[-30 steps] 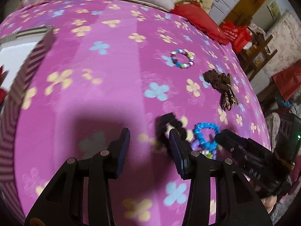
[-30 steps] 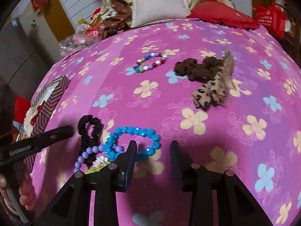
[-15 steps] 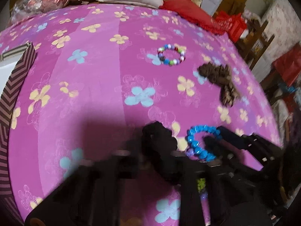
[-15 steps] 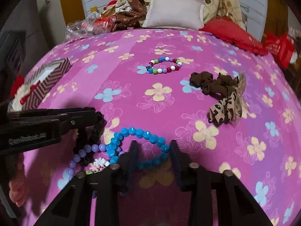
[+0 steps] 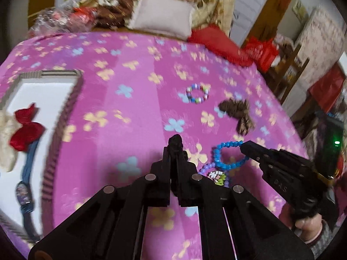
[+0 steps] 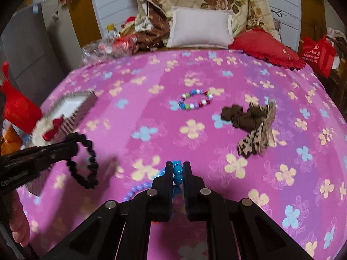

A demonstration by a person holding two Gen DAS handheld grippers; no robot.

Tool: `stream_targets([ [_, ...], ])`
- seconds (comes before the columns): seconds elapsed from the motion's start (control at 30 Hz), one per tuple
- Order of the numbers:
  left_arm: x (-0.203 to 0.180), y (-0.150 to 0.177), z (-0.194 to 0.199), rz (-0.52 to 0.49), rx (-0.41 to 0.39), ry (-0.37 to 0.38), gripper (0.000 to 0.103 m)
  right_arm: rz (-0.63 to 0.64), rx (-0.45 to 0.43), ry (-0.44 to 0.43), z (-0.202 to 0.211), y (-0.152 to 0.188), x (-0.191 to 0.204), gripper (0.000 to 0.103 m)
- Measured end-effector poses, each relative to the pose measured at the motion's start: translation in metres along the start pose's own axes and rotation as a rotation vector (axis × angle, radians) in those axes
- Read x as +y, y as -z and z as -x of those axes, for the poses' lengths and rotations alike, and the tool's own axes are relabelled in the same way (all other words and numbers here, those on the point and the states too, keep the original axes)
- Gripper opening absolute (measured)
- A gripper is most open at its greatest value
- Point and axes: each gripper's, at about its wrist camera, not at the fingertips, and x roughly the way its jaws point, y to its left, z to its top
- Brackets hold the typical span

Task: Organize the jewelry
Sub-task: 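Carry the blue bracelet and black hair tie to the white tray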

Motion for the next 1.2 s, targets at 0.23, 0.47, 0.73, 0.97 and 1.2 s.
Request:
stream_targets([
  [0.23, 0.04, -0.002, 0.06, 0.029, -0.12, -0.1, 0.003, 0.029, -0.019, -0.033, 0.021, -0.011, 0.033, 0.008],
  [0.47, 0.109, 0.005, 0.08, 0.163, -0.143, -0.185, 0.003, 0.104, -0.021, -0.061, 0.027, -0.016, 0.082, 0.008],
  [0.73, 0.178, 0.017, 0.095, 0.301, -0.137, -0.214, 0.003, 0.178, 0.004, -0.113, 0.015, -0.025, 0.139, 0.008],
  [0.97, 0.219, 0.033, 0.086, 0.396, -0.082, -0.211, 0.003, 0.269, 0.03, -0.148, -0.005, -0.046, 0.203, 0.008],
  [1.2, 0.23, 0.03, 0.087, 0.395, -0.108, -0.269, 0.003, 0.306, 0.074, -0.188, -0.041, -0.083, 0.263, 0.008],
])
